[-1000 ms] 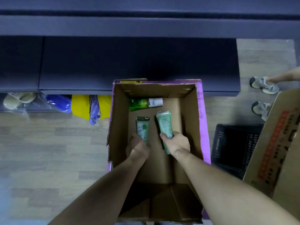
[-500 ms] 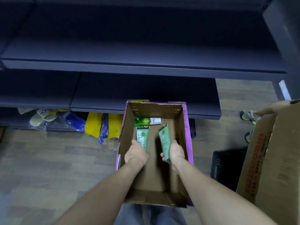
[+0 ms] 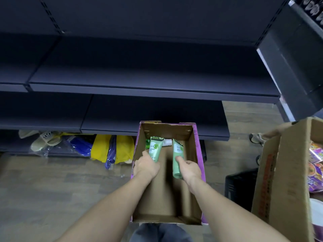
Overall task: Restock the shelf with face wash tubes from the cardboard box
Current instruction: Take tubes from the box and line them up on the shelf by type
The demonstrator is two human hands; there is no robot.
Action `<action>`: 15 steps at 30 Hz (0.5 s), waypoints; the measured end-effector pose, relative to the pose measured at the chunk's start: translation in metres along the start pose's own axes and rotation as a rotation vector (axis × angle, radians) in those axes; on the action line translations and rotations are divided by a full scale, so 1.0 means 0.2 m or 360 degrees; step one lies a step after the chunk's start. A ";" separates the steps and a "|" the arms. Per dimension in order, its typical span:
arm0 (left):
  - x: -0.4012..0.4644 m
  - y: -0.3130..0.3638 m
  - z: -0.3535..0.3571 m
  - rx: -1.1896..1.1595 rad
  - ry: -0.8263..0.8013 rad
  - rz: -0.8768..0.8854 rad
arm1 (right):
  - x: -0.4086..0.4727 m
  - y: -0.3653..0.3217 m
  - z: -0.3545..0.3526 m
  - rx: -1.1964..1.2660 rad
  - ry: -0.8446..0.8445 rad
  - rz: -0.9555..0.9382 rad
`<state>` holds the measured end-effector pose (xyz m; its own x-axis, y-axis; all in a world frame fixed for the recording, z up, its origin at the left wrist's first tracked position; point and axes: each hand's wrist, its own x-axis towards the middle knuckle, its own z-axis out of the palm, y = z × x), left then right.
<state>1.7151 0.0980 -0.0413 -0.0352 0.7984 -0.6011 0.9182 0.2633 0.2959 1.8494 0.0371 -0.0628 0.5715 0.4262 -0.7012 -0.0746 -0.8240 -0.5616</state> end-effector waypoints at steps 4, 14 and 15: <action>-0.02 -0.01 -0.07 -0.0073 0.0029 0.0033 | -0.03 0.00 0.01 -0.0146 -0.0020 -0.0182; -0.08 0.01 -0.27 -0.0088 0.0238 0.0128 | -0.20 -0.18 -0.05 -0.0388 0.0280 -0.0516; -0.09 0.02 -0.30 -0.0113 0.0272 0.0133 | -0.23 -0.21 -0.07 -0.0420 0.0313 -0.0534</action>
<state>1.6967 0.1173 0.0151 -0.0319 0.8977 -0.4395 0.8909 0.2249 0.3947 1.8375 0.0472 -0.0013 0.6745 0.6273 -0.3893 0.3366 -0.7306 -0.5941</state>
